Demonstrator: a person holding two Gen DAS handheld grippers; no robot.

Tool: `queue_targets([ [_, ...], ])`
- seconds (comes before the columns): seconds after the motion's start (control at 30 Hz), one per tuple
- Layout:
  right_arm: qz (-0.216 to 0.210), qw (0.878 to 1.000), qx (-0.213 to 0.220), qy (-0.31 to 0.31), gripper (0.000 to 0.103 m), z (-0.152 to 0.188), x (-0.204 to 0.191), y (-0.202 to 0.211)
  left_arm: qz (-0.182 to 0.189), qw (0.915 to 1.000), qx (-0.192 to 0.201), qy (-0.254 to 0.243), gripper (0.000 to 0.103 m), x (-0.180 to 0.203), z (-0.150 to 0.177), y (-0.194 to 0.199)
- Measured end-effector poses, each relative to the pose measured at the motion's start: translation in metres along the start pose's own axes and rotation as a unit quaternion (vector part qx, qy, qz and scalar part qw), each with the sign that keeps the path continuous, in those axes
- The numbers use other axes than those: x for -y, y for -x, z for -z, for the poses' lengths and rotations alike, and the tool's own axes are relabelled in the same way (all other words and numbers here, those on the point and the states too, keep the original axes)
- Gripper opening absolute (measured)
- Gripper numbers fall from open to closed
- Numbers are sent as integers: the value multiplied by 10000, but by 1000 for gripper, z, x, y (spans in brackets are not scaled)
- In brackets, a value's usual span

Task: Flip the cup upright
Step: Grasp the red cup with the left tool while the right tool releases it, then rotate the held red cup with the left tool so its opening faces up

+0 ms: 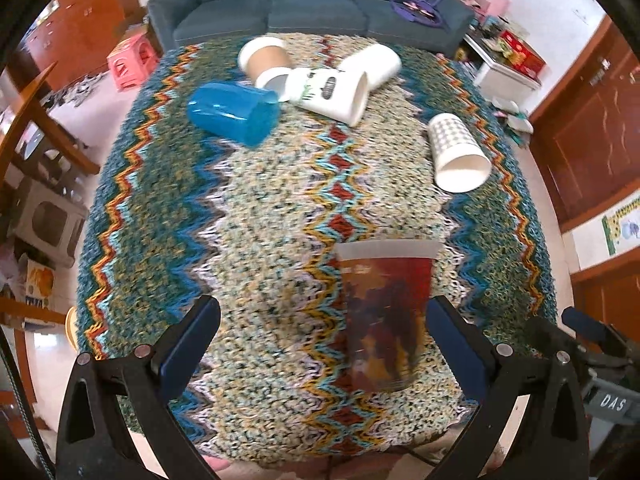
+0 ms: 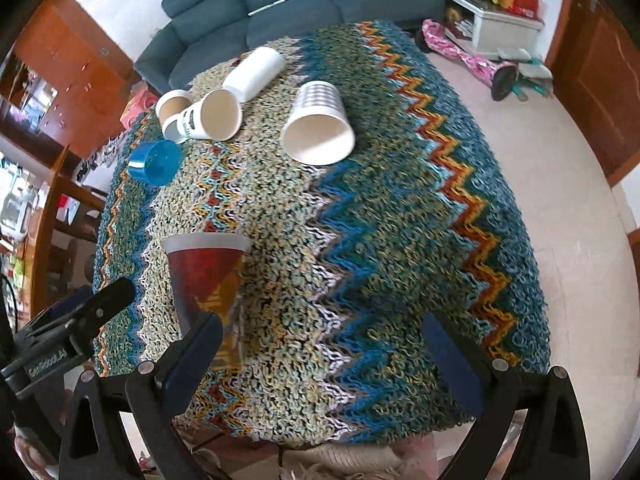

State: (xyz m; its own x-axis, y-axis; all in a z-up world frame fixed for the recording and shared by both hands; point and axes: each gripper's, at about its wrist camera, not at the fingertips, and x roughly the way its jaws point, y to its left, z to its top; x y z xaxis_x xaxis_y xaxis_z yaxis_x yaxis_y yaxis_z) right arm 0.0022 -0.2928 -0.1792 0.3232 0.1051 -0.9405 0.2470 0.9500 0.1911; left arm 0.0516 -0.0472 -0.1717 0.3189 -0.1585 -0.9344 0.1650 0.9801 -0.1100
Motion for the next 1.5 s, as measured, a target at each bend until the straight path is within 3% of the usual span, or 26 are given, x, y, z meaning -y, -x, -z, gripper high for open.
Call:
queue_targets([
  [0.37, -205, 9973, -3, -708, 101, 10, 44, -4, 253, 9983, -499, -134, 102, 31, -10, -44],
  [1.1, -444, 9958, -218, -772, 101, 15, 50, -23, 285, 9918, -1244, 29, 100, 38, -14, -101],
  [1.23, -468, 9958, -251, -745, 101, 16, 49, -26, 333, 9913, -1271, 97, 91, 34, -16, -101],
  [1.4, -472, 9958, -238, -743, 101, 15, 49, -25, 321, 9910, -1296, 35, 88, 34, -16, -102],
  [1.5, -459, 9961, -227, -712, 101, 16, 48, -25, 431, 9904, -1312, 28, 78, 38, -18, -101],
])
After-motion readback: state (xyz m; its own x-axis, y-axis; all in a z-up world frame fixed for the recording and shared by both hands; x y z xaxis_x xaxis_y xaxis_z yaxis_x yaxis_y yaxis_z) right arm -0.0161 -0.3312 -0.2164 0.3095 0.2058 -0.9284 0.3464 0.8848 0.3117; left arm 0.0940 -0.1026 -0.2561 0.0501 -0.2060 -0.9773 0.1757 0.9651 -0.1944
